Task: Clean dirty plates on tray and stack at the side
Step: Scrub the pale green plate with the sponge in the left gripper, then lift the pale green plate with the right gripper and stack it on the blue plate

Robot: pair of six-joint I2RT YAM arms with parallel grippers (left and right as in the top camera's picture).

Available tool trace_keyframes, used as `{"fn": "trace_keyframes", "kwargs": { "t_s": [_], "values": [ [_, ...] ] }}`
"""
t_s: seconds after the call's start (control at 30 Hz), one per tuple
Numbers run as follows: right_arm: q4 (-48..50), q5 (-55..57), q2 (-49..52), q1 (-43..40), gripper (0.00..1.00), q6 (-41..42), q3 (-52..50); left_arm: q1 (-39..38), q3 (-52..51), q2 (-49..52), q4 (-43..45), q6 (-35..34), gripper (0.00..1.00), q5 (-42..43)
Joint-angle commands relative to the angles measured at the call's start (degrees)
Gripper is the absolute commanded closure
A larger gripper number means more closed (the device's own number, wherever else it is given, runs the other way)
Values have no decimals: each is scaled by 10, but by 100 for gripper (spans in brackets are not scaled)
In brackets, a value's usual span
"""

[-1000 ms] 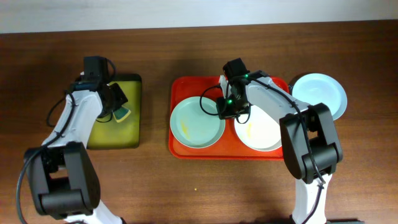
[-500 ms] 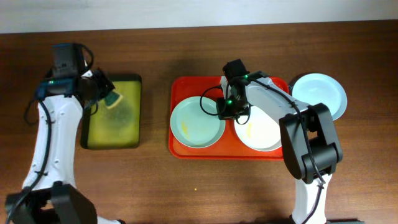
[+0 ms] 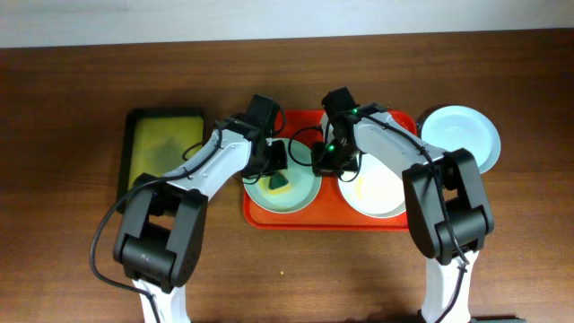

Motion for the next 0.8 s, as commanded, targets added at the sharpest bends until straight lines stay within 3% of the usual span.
{"fn": "trace_keyframes", "kwargs": {
  "t_s": [0.0,0.07,0.2,0.23,0.27,0.33,0.47,0.5,0.6,0.63,0.7,0.77],
  "values": [
    [-16,56,9,5,96,21,-13,0,-3,9,-12,-6,100,-157],
    [-33,93,5,5,96,24,-12,0,-3,9,-30,-5,100,-222],
    [-37,95,2,5,96,24,-12,0,23,-28,-47,-5,100,-224],
    [-37,95,2,5,96,24,-12,0,26,-43,-48,-5,100,-194],
    [-35,95,2,5,96,24,-12,0,25,-47,-42,-5,100,-87],
    [-34,95,2,5,96,24,-12,-4,24,-33,-41,-5,100,2],
    [-32,95,2,5,96,24,-12,-37,-3,7,-42,-5,100,-1],
    [-33,95,2,5,96,24,-12,-38,-6,12,-42,-5,100,-25],
    [-33,95,2,5,96,24,-12,-38,-10,13,-90,-5,100,-278],
    [-33,95,2,5,96,24,-12,-37,-10,12,-102,-5,100,-324],
    [-33,95,2,5,96,24,-12,-37,-4,4,-117,-5,100,-369],
    [-29,95,2,5,96,24,-12,-37,12,-25,-119,-5,100,-351]
  ]
}}
